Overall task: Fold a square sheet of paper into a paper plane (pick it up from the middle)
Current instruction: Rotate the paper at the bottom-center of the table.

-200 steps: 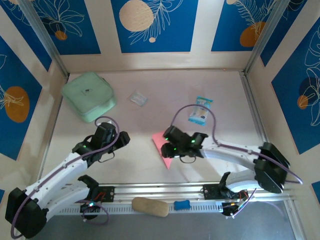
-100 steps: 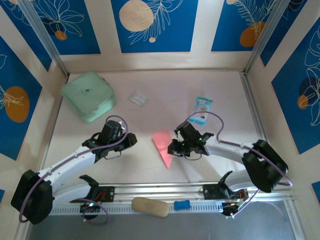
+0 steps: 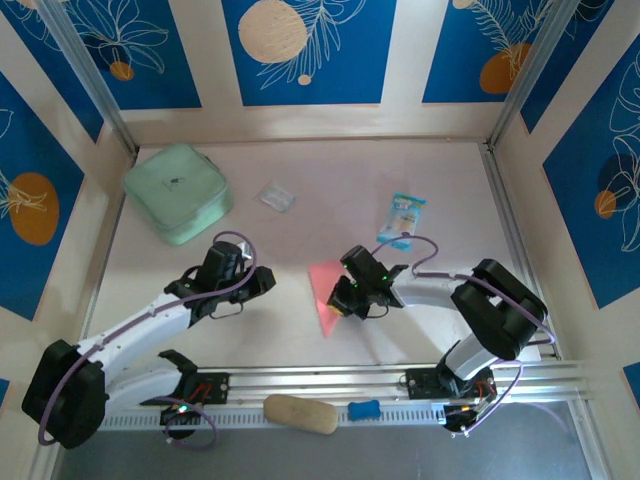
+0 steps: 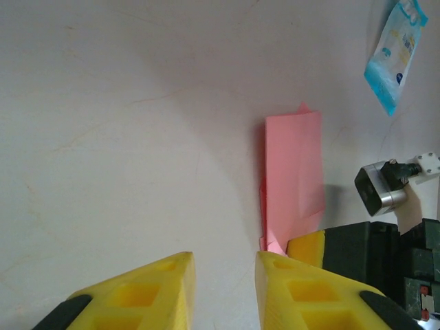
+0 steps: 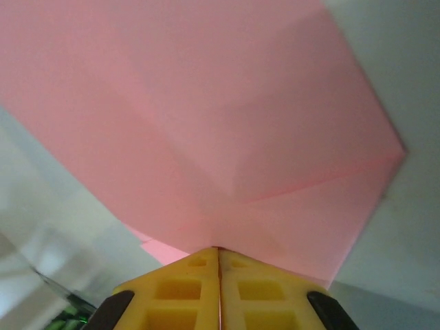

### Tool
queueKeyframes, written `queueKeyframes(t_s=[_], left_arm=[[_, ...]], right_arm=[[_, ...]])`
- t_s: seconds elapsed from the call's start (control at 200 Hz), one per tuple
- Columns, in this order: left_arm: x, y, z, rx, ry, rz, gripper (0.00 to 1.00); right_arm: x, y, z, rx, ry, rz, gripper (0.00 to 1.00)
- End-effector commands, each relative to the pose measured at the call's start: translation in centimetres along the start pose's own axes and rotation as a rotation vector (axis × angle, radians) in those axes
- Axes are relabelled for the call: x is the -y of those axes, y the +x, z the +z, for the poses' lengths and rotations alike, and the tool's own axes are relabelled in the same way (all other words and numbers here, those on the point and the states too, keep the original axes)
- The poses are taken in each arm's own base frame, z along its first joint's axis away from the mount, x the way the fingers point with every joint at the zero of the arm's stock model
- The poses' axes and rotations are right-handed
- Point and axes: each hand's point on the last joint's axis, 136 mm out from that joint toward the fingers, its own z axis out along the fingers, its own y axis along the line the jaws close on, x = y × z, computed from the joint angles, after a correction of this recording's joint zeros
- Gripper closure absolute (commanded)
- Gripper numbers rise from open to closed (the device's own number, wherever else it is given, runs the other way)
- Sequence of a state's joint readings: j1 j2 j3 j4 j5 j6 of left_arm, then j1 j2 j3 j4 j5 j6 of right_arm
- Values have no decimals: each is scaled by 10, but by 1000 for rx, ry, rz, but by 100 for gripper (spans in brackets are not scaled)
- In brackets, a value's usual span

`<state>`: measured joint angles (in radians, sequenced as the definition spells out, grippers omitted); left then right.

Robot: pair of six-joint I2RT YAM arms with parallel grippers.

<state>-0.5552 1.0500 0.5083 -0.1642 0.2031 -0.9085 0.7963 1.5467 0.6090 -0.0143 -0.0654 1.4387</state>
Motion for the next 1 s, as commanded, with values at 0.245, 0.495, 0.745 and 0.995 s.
queueKeyframes(t_s=[0.245, 0.495, 0.745, 0.995], left_arm=[[4, 5, 3, -33, 41, -14, 74], [37, 11, 16, -106, 186, 12, 84], [78, 46, 47, -262, 251, 103, 92], [83, 79, 81, -370, 241, 92, 95]], right_arm=[[12, 14, -14, 271, 19, 319, 91], [10, 7, -30, 157, 20, 66, 87], [37, -4, -49, 165, -8, -71, 84], [25, -4, -65, 175, -166, -219, 81]])
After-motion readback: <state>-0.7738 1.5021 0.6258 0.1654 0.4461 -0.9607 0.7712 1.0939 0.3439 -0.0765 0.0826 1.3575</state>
